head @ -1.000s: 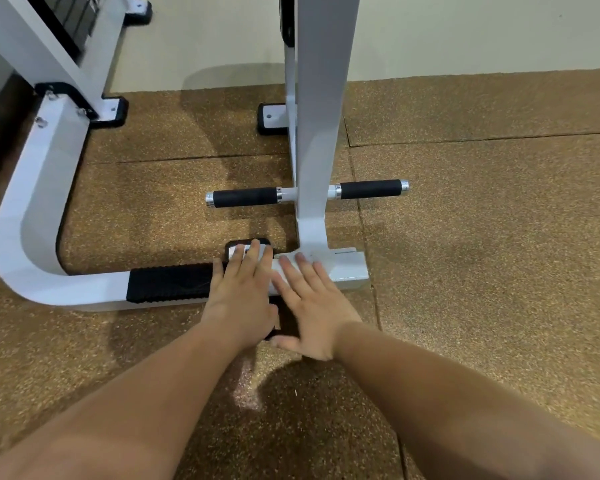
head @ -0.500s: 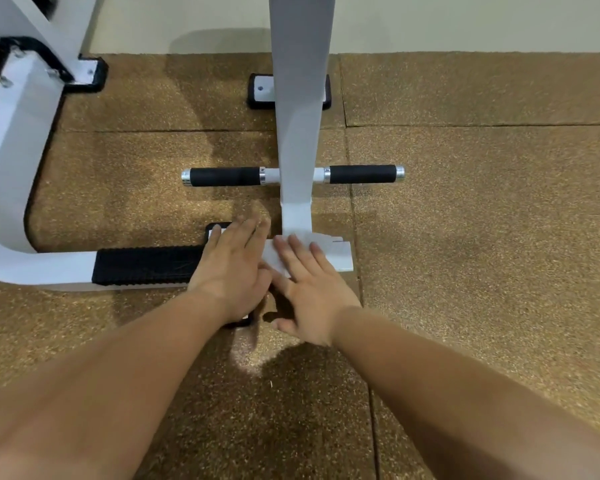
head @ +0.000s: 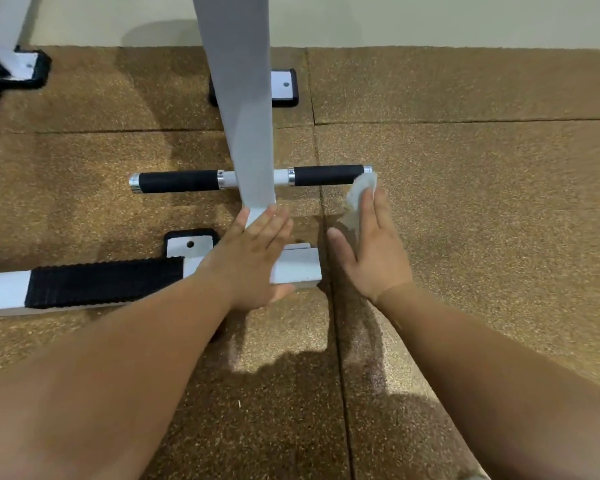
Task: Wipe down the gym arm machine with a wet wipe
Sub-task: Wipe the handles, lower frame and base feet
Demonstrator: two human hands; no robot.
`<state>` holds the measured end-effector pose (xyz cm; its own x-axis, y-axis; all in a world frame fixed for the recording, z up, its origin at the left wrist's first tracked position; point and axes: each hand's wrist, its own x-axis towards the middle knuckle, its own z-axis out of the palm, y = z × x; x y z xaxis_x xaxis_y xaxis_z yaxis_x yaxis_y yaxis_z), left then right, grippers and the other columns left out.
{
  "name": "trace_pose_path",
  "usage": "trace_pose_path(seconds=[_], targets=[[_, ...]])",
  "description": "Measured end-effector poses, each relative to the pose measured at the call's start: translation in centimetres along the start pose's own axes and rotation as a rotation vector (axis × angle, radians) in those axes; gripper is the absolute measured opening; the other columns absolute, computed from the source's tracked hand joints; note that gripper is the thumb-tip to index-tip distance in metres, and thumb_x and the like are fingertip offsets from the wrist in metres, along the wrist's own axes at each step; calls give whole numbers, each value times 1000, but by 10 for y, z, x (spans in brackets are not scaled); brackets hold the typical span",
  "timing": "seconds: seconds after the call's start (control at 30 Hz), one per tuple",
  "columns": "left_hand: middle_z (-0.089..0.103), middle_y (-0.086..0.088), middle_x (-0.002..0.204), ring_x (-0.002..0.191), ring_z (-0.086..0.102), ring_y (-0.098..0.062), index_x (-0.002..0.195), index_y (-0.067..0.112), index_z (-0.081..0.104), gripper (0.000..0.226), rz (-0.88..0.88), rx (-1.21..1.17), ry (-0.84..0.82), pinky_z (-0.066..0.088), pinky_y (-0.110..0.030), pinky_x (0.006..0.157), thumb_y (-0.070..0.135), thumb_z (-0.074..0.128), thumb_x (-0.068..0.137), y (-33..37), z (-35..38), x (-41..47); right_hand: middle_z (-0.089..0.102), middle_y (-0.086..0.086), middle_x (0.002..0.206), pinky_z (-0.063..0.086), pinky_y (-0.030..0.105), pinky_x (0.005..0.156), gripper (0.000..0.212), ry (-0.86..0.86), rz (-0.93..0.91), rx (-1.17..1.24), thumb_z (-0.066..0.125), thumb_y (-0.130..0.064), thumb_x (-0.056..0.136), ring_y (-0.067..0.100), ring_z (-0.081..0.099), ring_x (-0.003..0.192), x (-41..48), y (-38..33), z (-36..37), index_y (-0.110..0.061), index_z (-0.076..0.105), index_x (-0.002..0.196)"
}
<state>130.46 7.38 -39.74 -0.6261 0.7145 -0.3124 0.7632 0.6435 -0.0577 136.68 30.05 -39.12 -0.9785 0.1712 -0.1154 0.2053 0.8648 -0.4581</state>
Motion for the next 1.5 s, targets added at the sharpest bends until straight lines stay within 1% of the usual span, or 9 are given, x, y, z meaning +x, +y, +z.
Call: trace_pose_path(seconds=[0.1, 0.2, 0.4, 0.57, 0.77, 0.87, 1.0, 1.27, 1.5], targets=[[-30, -10, 164, 151, -30, -26, 156, 9, -23, 109, -4, -11, 32, -13, -58, 121, 84, 13, 84, -1, 10, 1, -13, 16, 170, -4, 47, 129, 92, 128, -35, -118, 22, -67, 101, 31, -16, 157, 30, -17, -5, -4, -4, 162], [-30, -9, 164, 150, -32, -24, 156, 9, -23, 111, -7, -55, 48, -11, -58, 121, 85, 11, 82, -2, 15, 1, -25, 13, 166, -12, 49, 126, 89, 36, -101, -314, 12, -68, 101, 33, -23, 155, 57, -35, -2, -7, -9, 163], [9, -12, 169, 157, 0, -27, 161, 8, 9, 107, 54, -86, 102, 1, -54, 125, 81, 30, 85, -5, 20, -2, -22, 13, 169, -16, 45, 126, 93, -141, -231, -320, 10, -72, 98, 27, -28, 154, 69, -49, 30, -8, -12, 162], [9, -12, 169, 157, -2, -27, 160, 5, 9, 109, 61, -98, 104, 3, -53, 125, 81, 32, 84, -5, 21, -2, -22, 9, 169, -14, 40, 126, 91, -144, -344, -388, 7, -73, 98, 19, -33, 151, 65, -14, 17, -12, -13, 162], [10, -12, 168, 157, 1, -27, 159, 5, 12, 108, 61, -105, 110, 6, -52, 125, 81, 30, 85, -5, 23, -2, -15, 20, 169, -6, 52, 127, 94, 35, 114, -349, 2, -71, 99, 36, -20, 155, 73, -20, 12, -2, -8, 161], [3, -11, 169, 157, -4, -26, 161, 10, 5, 108, 53, -134, 112, 2, -51, 126, 82, 28, 84, -5, 22, -2, -22, 19, 167, -9, 52, 127, 94, -53, -78, -420, -5, -73, 97, 36, -26, 153, 74, -47, 24, -3, -16, 160], [4, -8, 170, 156, -8, -23, 162, 12, 7, 108, 42, -171, 107, -1, -50, 126, 82, 28, 83, -5, 20, -2, -17, 11, 170, -14, 41, 127, 89, -125, -302, -314, 17, -69, 102, 23, -24, 155, 67, -46, 28, -9, -10, 163], [6, -9, 169, 157, -6, -24, 160, 8, 11, 108, 38, -147, 110, -1, -51, 125, 81, 30, 83, -4, 21, -2, -18, 17, 169, -1, 52, 128, 95, 9, 133, -348, 0, -74, 97, 32, -20, 156, 65, -13, 7, -4, -14, 161], [-1, -8, 170, 156, -14, -22, 162, 12, 4, 109, 27, -170, 94, -1, -50, 126, 82, 30, 83, -4, 20, -1, -29, 10, 166, -14, 45, 126, 93, -138, -170, -343, 6, -75, 97, 25, -33, 152, 61, -49, 31, -10, -21, 159]])
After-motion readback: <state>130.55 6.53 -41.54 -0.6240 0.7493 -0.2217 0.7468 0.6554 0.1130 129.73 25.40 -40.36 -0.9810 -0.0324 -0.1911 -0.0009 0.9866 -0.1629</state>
